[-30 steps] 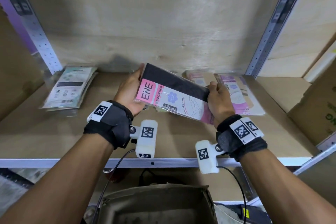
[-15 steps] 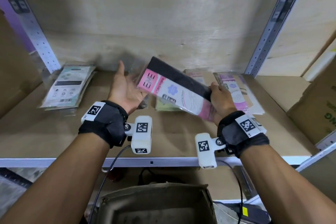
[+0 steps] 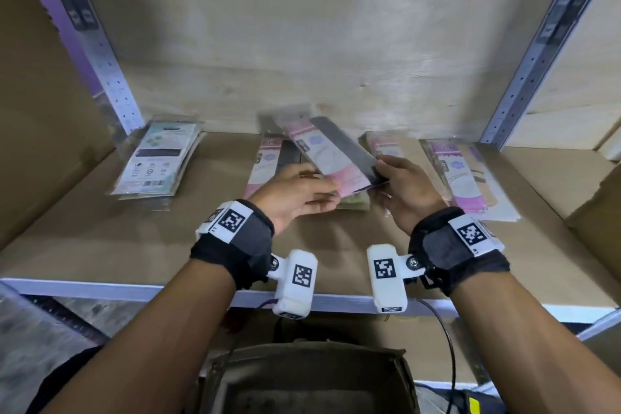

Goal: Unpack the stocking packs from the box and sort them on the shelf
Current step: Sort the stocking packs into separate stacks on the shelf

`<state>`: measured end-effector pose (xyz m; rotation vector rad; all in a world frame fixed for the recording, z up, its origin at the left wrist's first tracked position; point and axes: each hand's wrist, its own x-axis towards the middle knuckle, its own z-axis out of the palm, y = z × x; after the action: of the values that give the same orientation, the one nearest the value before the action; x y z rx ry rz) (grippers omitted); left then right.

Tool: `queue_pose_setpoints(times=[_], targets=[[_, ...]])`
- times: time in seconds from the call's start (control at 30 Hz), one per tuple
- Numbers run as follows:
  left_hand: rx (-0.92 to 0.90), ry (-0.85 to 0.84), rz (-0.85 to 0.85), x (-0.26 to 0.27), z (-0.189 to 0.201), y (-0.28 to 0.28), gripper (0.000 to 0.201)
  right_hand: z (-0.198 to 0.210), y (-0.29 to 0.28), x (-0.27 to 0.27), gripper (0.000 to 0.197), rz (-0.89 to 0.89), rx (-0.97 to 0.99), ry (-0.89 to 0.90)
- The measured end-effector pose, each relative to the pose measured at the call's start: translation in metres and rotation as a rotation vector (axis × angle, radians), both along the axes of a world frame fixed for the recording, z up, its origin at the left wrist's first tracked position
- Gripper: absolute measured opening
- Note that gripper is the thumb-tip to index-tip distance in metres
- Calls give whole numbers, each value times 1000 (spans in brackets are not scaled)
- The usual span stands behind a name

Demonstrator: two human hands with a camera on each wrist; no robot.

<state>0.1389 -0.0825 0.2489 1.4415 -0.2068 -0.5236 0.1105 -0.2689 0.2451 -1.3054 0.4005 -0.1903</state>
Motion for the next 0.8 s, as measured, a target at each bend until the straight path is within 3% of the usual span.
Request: queue_pose_setpoints(times=[0.13, 0.33, 0.5, 0.8], targets=[[79, -46, 121, 16, 8, 29, 26, 0, 9, 5, 20, 100, -82, -11], [264, -123, 283, 38, 3, 67, 35, -1, 40, 36, 39, 159, -369, 55], [433, -144, 323, 57, -2, 91, 33, -6, 72, 68, 36, 205, -635, 142], [523, -93, 323, 61, -11, 95, 25, 1, 97, 81, 31, 301, -1094, 253]])
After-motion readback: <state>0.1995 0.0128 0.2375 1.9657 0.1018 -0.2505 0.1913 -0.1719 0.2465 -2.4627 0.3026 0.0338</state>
